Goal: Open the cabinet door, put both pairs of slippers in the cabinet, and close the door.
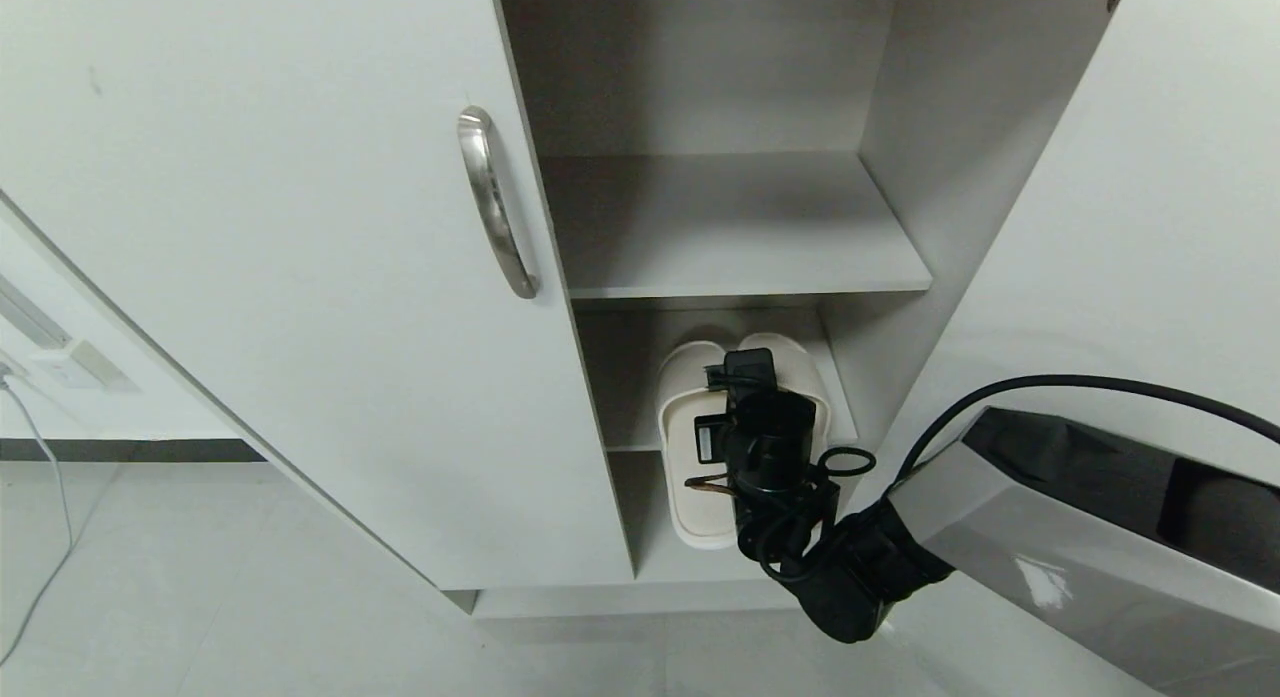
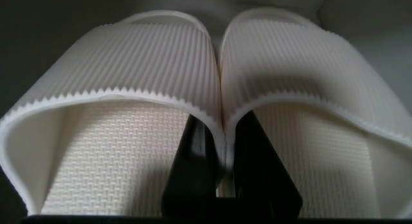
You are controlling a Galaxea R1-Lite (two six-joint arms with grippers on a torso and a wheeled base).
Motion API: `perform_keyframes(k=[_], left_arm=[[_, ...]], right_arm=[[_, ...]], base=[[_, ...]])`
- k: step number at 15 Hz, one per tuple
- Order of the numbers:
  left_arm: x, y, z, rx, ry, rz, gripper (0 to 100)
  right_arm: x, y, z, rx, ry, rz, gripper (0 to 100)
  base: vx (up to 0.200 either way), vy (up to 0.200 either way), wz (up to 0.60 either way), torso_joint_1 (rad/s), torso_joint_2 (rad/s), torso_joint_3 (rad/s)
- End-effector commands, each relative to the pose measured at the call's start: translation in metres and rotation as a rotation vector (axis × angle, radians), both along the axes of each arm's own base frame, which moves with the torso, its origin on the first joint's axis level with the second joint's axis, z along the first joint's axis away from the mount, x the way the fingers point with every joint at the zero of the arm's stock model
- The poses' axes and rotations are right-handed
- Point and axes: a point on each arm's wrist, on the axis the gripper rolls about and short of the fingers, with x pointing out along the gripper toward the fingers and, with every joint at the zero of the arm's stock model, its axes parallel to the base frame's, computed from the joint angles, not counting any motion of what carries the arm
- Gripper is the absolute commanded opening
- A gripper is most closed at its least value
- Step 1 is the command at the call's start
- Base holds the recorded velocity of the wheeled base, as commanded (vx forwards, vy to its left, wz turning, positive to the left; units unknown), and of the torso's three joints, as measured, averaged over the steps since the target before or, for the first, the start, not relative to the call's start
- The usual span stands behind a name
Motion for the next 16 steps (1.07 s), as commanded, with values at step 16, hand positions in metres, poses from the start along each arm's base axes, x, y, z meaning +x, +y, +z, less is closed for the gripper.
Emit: perform_keyframes(k=[16], left_arm=[[0.0, 0.0, 0.0, -0.002, 0.001, 0.003, 0]], right_arm=[[0.092, 0.01, 0.023, 0.064, -0.045, -0.104, 0]], base=[[0.0, 0.0, 0.0, 0.0, 0.0, 0.0]])
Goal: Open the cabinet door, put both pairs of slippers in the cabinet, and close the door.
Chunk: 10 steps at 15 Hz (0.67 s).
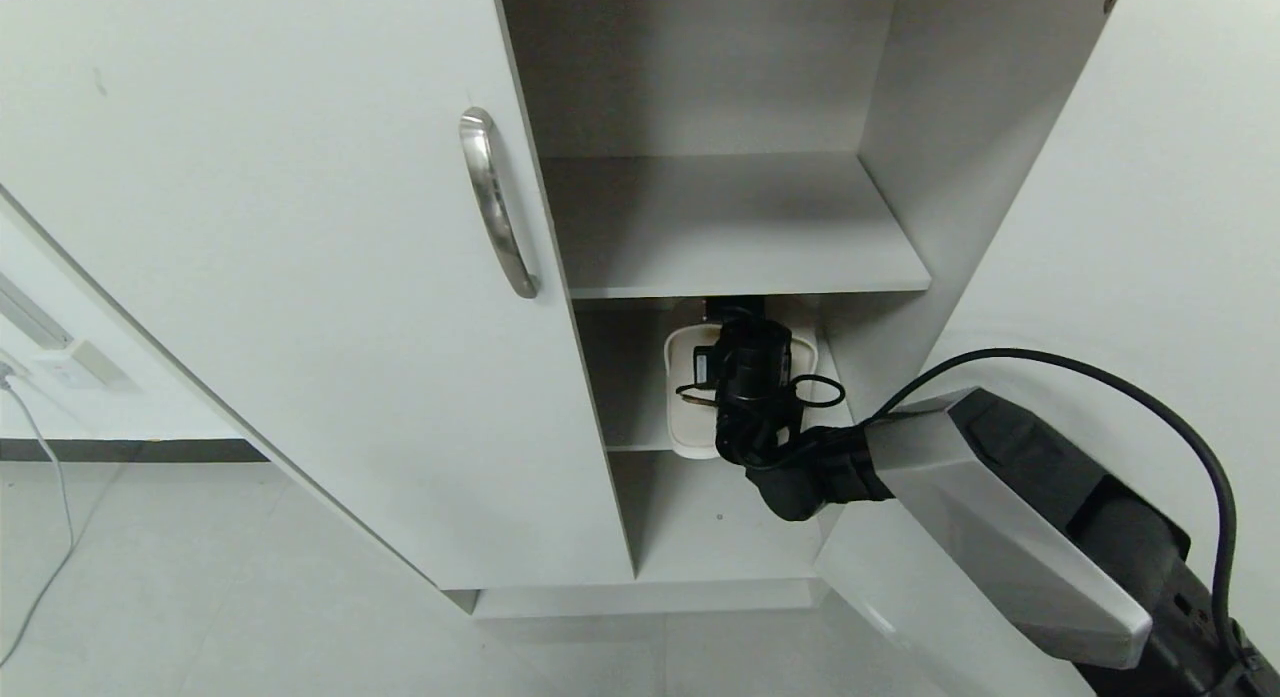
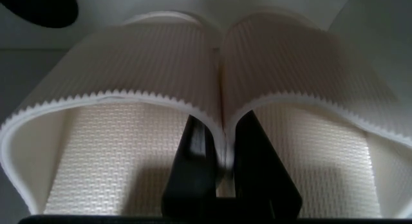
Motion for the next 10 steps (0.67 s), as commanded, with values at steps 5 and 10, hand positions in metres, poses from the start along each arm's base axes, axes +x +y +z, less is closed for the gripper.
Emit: perform_keyframes(k=[5, 10], left_arm=[[0.0, 0.0, 0.0, 0.0, 0.001, 0.001, 0], [0.0, 0.0, 0.0, 0.0, 0.001, 0.001, 0]], right_arm=[[0.009, 0.001, -0.013, -0.004, 0.008, -0.008, 0], [0.013, 0.0, -0.015, -0.007, 0.012, -0.014, 0]], base=[[0.0, 0.0, 0.0, 0.0, 0.0, 0.0], [0.0, 0.0, 0.0, 0.0, 0.0, 0.0]])
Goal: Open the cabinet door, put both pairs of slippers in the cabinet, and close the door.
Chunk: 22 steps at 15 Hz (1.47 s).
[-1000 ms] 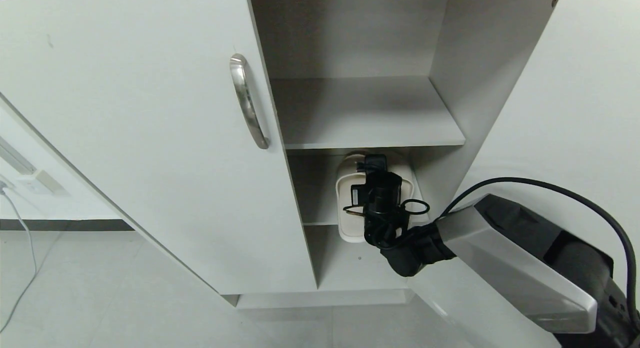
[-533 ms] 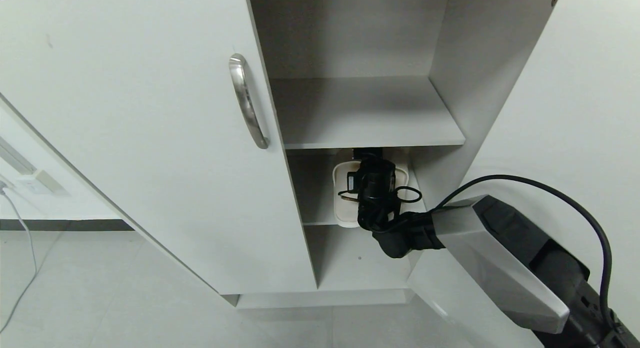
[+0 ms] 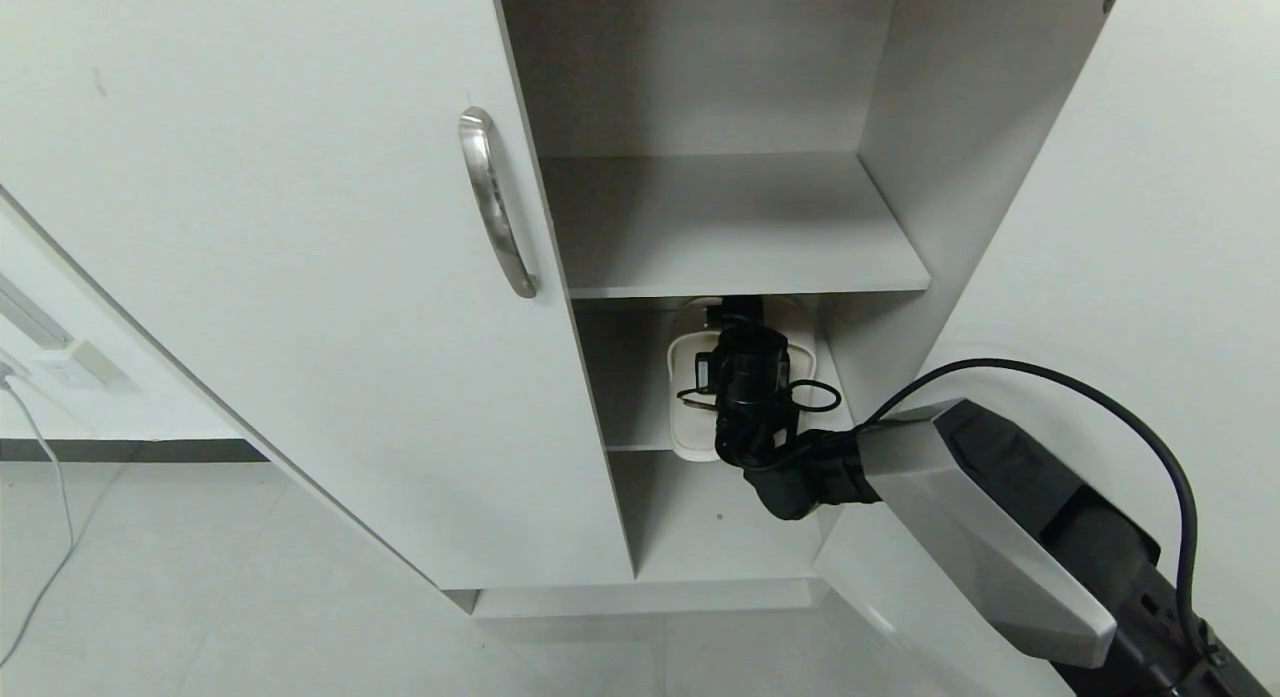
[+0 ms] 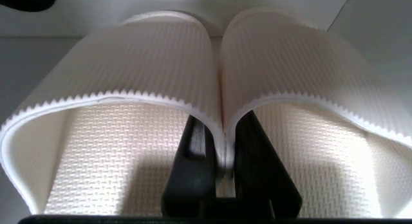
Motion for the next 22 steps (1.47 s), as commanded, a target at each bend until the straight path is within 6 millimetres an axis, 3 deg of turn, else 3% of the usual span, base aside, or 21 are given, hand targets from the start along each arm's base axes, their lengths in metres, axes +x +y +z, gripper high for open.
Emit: perform_keyframes(k=[1, 7, 8, 12, 16, 22], left_arm=[[0.0, 0.0, 0.0, 0.0, 0.001, 0.0, 0], [0.0, 0.0, 0.0, 0.0, 0.001, 0.0, 0], [0.0, 0.0, 0.0, 0.0, 0.001, 0.0, 0], [0.0, 0.0, 0.0, 0.0, 0.001, 0.0, 0], [0.0, 0.0, 0.0, 0.0, 0.001, 0.0, 0], [0.0, 0.0, 0.0, 0.001, 0.001, 0.0, 0]], right_arm=[[0.001, 0.0, -0.001, 0.0, 0.0, -0.001, 0], [0.002, 0.001, -0.008, 0.018, 0.03, 0.001, 0], [0.002, 0.0, -0.008, 0.018, 0.035, -0.001, 100], [0.001, -0.001, -0.006, 0.021, 0.033, -0.004, 100], [-0.015, -0.001, 0.003, 0.018, 0.037, 0.015, 100], [-0.072, -0.008, 0.021, -0.011, 0.073, 0.078, 100]], base=[[0.0, 0.0, 0.0, 0.0, 0.0, 0.0], [0.0, 0.0, 0.0, 0.0, 0.0, 0.0], [0.0, 0.0, 0.0, 0.0, 0.0, 0.0], [0.0, 0.0, 0.0, 0.0, 0.0, 0.0], [0.0, 0.0, 0.0, 0.0, 0.0, 0.0], [0.0, 0.0, 0.0, 0.0, 0.0, 0.0]])
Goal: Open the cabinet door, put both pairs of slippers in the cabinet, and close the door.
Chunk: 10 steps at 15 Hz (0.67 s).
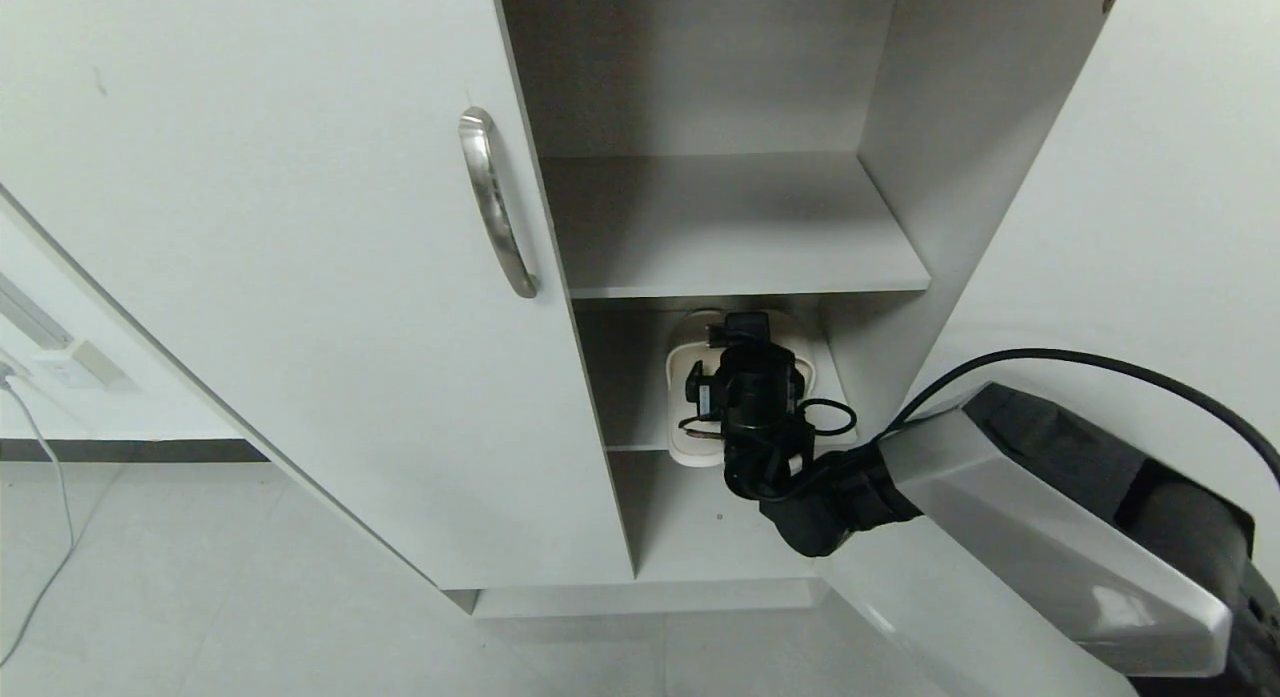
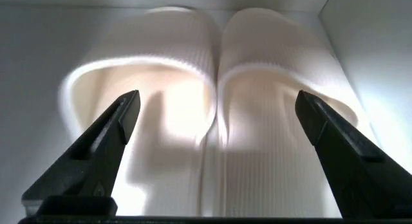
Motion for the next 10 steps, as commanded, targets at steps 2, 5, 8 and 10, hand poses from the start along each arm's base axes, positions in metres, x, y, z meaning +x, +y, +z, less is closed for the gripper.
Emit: perform_keyframes(k=[2, 5, 8, 10], left_arm=[[0.0, 0.0, 0.0, 0.0, 0.001, 0.0, 0], [0.0, 0.0, 0.0, 0.002, 0.001, 0.0, 0], [0.0, 0.0, 0.0, 0.002, 0.001, -0.001, 0], [0.0, 0.0, 0.0, 0.002, 0.001, -0.001, 0]], right_arm=[[-0.046, -0.011, 0.02, -0.001, 0.02, 0.048, 100], [-0.075, -0.022, 0.017, -0.01, 0.055, 0.079, 100], [-0.09, -0.027, 0.006, -0.021, 0.076, 0.115, 100], [-0.091, -0.026, 0.006, -0.02, 0.077, 0.124, 100]], base=[[0.0, 0.0, 0.0, 0.0, 0.0, 0.0], [0.0, 0.0, 0.0, 0.0, 0.0, 0.0], [0.0, 0.0, 0.0, 0.0, 0.0, 0.0], [0.0, 0.0, 0.0, 0.0, 0.0, 0.0]])
